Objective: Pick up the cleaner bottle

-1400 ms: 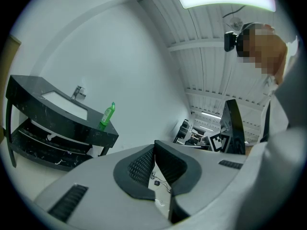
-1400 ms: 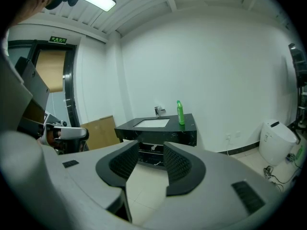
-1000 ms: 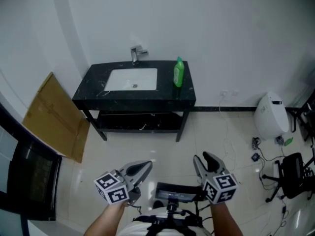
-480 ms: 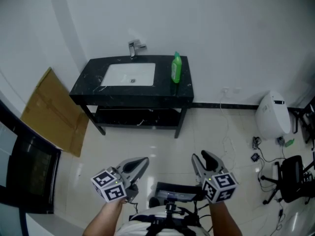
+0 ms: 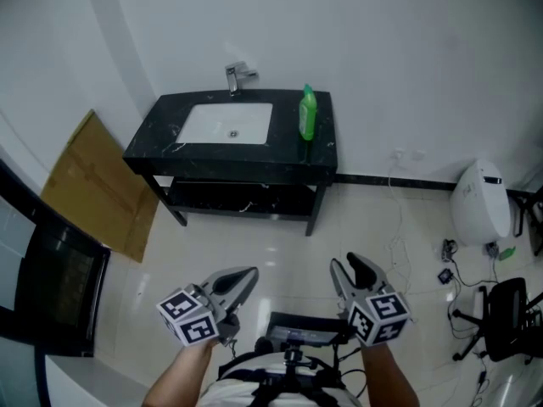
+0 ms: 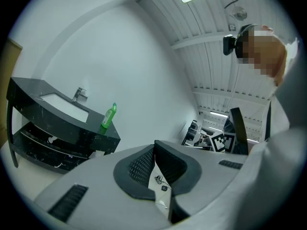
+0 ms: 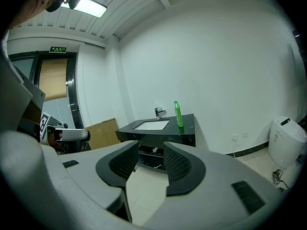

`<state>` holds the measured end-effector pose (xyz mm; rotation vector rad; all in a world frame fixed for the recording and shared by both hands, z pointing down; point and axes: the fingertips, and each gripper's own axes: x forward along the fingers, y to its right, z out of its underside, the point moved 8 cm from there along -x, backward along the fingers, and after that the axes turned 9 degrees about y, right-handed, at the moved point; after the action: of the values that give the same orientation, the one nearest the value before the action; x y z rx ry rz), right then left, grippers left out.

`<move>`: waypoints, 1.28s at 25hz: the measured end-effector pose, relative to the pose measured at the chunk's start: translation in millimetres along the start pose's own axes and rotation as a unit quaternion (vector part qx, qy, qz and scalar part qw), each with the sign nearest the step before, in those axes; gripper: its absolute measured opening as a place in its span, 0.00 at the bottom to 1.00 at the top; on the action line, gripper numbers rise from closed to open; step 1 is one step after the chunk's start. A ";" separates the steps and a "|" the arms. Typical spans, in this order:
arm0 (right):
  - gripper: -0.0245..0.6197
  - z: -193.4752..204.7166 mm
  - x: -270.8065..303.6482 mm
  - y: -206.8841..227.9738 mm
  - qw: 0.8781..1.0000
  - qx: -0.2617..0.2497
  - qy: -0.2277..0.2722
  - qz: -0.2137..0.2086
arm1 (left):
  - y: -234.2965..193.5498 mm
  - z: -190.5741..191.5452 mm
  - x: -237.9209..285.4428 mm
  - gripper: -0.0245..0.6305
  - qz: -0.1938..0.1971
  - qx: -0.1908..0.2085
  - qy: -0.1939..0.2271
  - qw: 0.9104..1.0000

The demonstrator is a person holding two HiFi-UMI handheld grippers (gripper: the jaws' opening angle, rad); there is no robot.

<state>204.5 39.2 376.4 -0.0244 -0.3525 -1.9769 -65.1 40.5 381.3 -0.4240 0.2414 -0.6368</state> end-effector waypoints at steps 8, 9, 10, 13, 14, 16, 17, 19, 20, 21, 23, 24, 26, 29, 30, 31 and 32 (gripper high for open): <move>0.30 -0.3 16.7 1.6 1.000 0.005 -0.002 -0.005 | -10.3 -6.9 2.9 0.03 -0.003 0.004 -0.006 1.000; 0.30 -0.8 19.5 0.2 1.000 0.004 -0.002 -0.004 | -12.7 -8.1 2.5 0.03 -0.001 0.004 -0.007 1.000; 0.30 -1.3 23.0 -1.4 1.000 0.003 -0.001 -0.003 | -15.8 -9.2 2.3 0.03 0.001 0.004 -0.009 1.000; 0.30 -1.1 38.4 -9.0 1.000 0.006 0.003 0.007 | -32.2 -13.8 1.4 0.03 0.013 0.000 -0.017 1.000; 0.30 -0.3 44.3 -12.4 1.000 0.007 0.004 0.012 | -39.3 -16.3 0.8 0.03 0.017 -0.001 -0.020 1.000; 0.30 1.0 56.5 -20.8 1.000 0.011 0.005 0.021 | -54.8 -23.7 -1.4 0.03 0.027 -0.003 -0.026 0.999; 0.30 0.9 63.1 -25.6 1.000 0.012 0.007 0.026 | -63.4 -28.7 -2.7 0.03 0.031 -0.004 -0.028 0.999; 0.30 -0.7 76.0 -36.2 0.999 0.014 0.012 0.037 | -80.5 -39.8 -5.8 0.03 0.042 -0.005 -0.031 0.999; 0.30 -1.8 82.3 -41.6 0.999 0.015 0.014 0.043 | -88.8 -45.4 -7.0 0.03 0.047 -0.004 -0.033 0.998; 0.30 -3.1 88.5 -46.9 0.999 0.015 0.015 0.048 | -97.0 -51.1 -8.0 0.03 0.053 -0.004 -0.033 0.998; 0.30 -4.1 100.0 -57.0 0.998 0.014 0.014 0.058 | -112.7 -61.0 -10.6 0.03 0.063 -0.004 -0.034 0.997; 0.30 -3.3 105.0 -61.9 0.998 0.013 0.014 0.063 | -120.2 -64.7 -12.7 0.03 0.067 -0.005 -0.035 0.997; 0.30 -0.7 113.9 -71.8 0.997 0.014 0.014 0.073 | -134.3 -70.2 -18.3 0.03 0.074 -0.009 -0.037 0.997; 0.30 0.1 126.4 -86.8 0.996 0.014 0.018 0.086 | -152.1 -78.8 -27.1 0.03 0.085 -0.015 -0.043 0.995; 0.30 -0.5 130.0 -91.6 0.996 0.014 0.020 0.090 | -157.2 -82.3 -29.7 0.03 0.088 -0.015 -0.044 0.995; 0.30 -1.0 133.0 -95.4 0.995 0.013 0.022 0.094 | -162.1 -85.7 -31.7 0.03 0.091 -0.015 -0.045 0.995; 0.30 -1.5 135.6 -97.7 0.995 0.012 0.024 0.097 | -166.9 -88.8 -32.9 0.03 0.093 -0.015 -0.046 0.995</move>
<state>59.9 -44.6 375.9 0.0032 -0.3306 -1.7774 -208.5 -87.0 381.0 -0.4521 0.2008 -0.4315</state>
